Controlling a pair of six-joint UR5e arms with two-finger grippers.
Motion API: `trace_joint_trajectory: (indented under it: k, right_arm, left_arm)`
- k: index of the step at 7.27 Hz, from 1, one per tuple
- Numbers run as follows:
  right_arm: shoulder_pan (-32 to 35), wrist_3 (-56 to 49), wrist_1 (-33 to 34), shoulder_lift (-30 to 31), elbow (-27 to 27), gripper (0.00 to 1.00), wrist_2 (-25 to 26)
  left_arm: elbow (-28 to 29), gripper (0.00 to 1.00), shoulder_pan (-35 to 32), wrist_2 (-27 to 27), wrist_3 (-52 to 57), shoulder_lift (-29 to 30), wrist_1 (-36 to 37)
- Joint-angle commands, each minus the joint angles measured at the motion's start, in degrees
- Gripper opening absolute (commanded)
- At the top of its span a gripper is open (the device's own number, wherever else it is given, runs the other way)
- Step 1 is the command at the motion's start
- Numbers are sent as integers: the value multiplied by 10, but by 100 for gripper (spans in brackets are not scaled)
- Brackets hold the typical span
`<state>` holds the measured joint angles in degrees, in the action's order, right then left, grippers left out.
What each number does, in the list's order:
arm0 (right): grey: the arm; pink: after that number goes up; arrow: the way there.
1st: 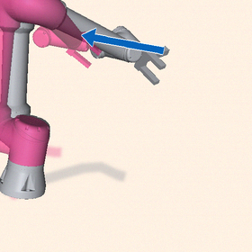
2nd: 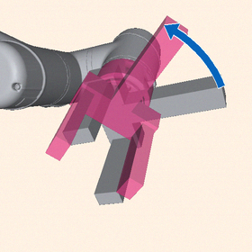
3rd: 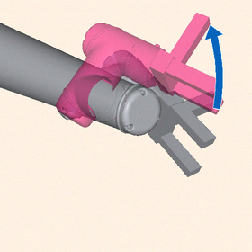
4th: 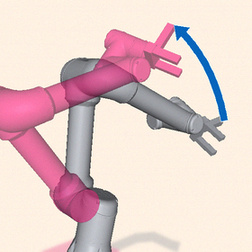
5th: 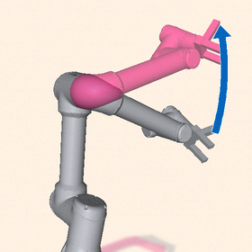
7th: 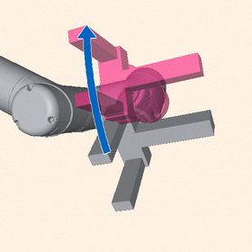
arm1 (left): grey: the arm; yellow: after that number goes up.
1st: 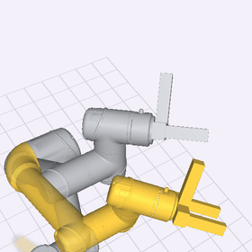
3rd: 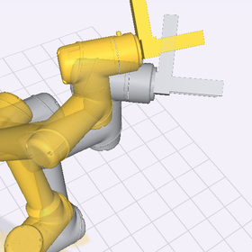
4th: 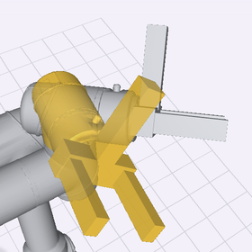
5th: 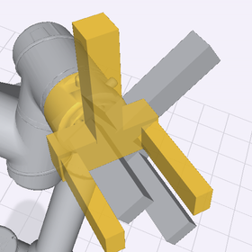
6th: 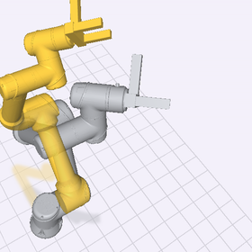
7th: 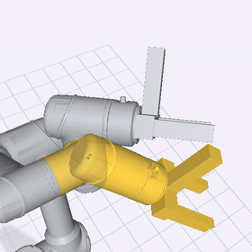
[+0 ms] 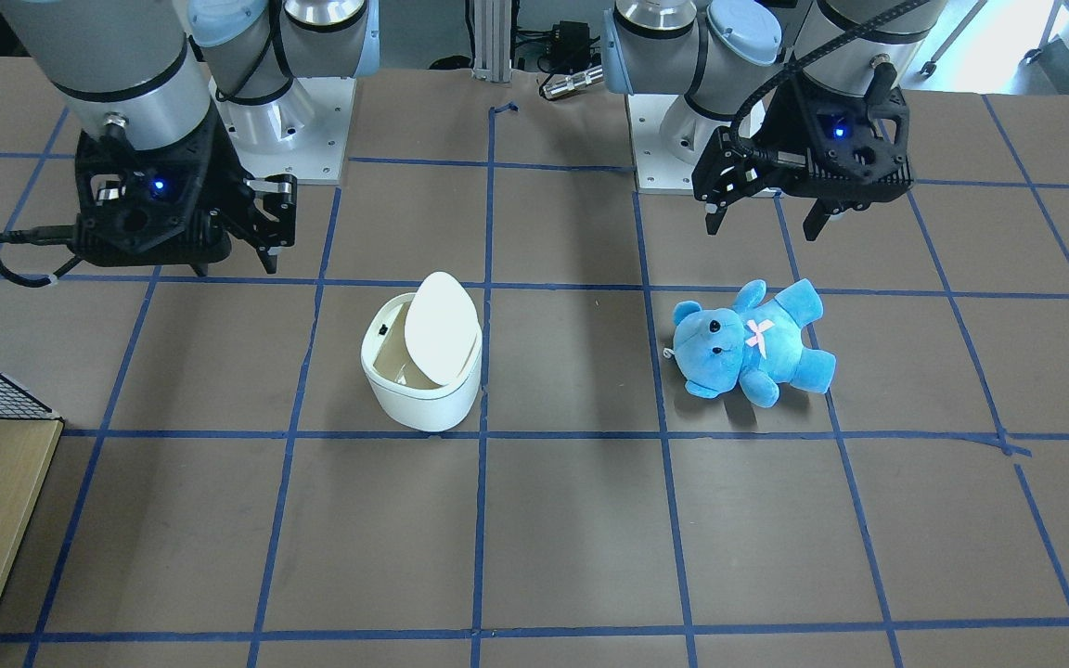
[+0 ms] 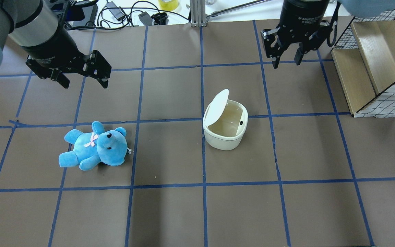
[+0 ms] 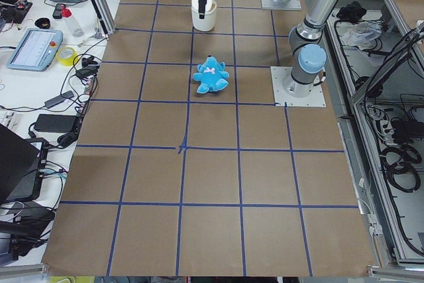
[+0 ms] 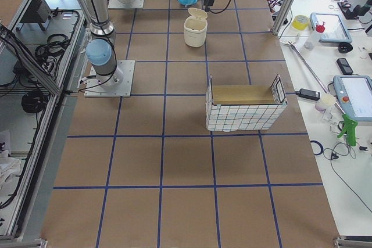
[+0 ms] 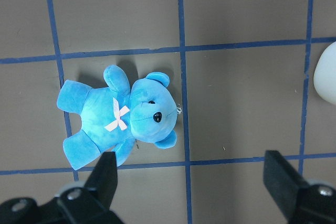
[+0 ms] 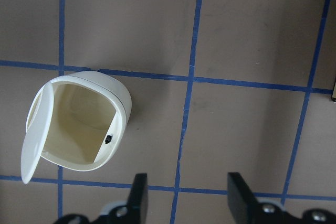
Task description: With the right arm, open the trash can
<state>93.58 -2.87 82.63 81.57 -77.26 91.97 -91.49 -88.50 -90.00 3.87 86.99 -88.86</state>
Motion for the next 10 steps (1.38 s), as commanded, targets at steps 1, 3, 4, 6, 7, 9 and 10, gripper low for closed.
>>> trace_joint_trajectory:
  k: [1,3,4,6,7,9,10]
  right_arm:
    - [-15,-50,6,3,0,100,1]
    - [-16,-55,55,6,0,99,-1]
    - [-20,-49,57,15,-4,99,3]
    - [-60,-47,-3,24,-5,96,3]
    - [-64,-47,-13,31,-11,96,1]
    - [-64,-47,9,62,-51,90,-6]
    - [-64,-46,66,75,-86,92,-5]
  left_arm:
    - [0,100,0,0,0,0,0]
    - [0,100,0,0,0,0,0]
    - [0,100,0,0,0,0,0]
    - [0,100,0,0,0,0,0]
    - [0,100,0,0,0,0,0]
    - [0,100,0,0,0,0,0]
    - [0,100,0,0,0,0,0]
